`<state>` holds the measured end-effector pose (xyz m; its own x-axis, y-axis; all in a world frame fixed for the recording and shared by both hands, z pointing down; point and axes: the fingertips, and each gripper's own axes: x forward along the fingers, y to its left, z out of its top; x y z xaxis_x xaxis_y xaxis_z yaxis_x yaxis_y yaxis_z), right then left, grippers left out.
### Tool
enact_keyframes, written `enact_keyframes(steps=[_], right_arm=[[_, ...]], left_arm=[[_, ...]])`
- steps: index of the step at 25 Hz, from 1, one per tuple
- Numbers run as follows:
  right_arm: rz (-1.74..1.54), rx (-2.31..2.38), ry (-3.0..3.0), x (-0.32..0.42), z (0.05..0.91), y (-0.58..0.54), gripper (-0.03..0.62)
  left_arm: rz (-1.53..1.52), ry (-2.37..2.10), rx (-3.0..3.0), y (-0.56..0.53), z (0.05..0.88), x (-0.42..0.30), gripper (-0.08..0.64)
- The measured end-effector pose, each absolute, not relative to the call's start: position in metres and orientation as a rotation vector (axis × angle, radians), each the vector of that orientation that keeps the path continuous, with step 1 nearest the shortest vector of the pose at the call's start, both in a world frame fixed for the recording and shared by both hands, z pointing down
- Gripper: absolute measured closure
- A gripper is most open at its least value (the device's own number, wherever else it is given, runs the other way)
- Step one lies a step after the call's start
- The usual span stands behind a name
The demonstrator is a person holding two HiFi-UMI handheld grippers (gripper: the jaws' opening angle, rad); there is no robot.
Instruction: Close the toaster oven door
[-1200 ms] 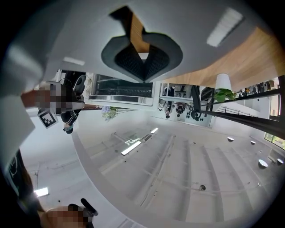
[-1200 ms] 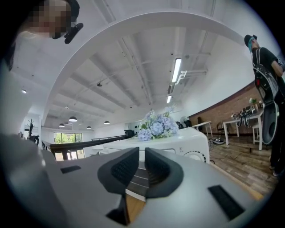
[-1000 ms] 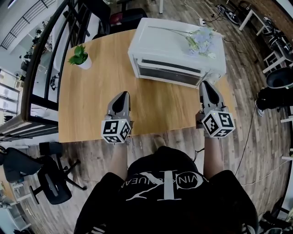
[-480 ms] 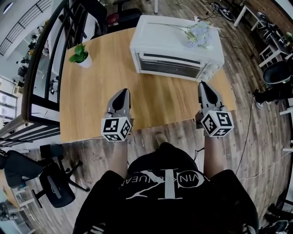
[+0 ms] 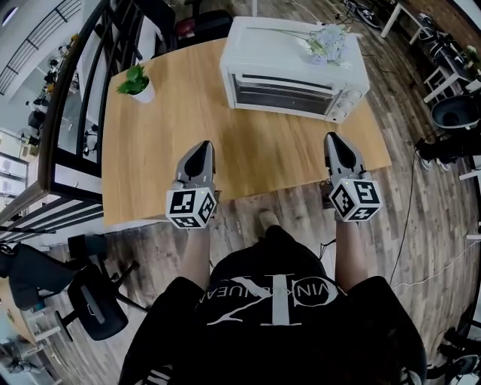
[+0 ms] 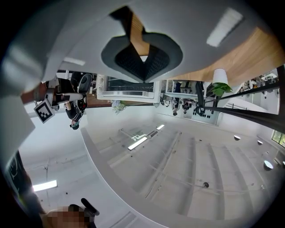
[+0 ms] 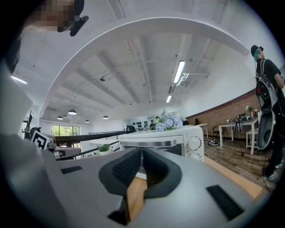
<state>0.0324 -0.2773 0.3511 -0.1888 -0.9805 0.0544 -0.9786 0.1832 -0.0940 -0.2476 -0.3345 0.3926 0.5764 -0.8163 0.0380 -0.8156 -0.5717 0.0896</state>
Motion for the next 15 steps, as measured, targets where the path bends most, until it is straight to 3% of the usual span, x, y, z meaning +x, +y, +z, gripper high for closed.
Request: enact_keyframes(steps=[15], right_arm=[[-0.177, -2.054, 2.369, 0.029, 0.368, -0.225, 0.566]], left_arm=[[-0.012, -1.394, 2.724, -0.296, 0.393, -0.261, 0.549]])
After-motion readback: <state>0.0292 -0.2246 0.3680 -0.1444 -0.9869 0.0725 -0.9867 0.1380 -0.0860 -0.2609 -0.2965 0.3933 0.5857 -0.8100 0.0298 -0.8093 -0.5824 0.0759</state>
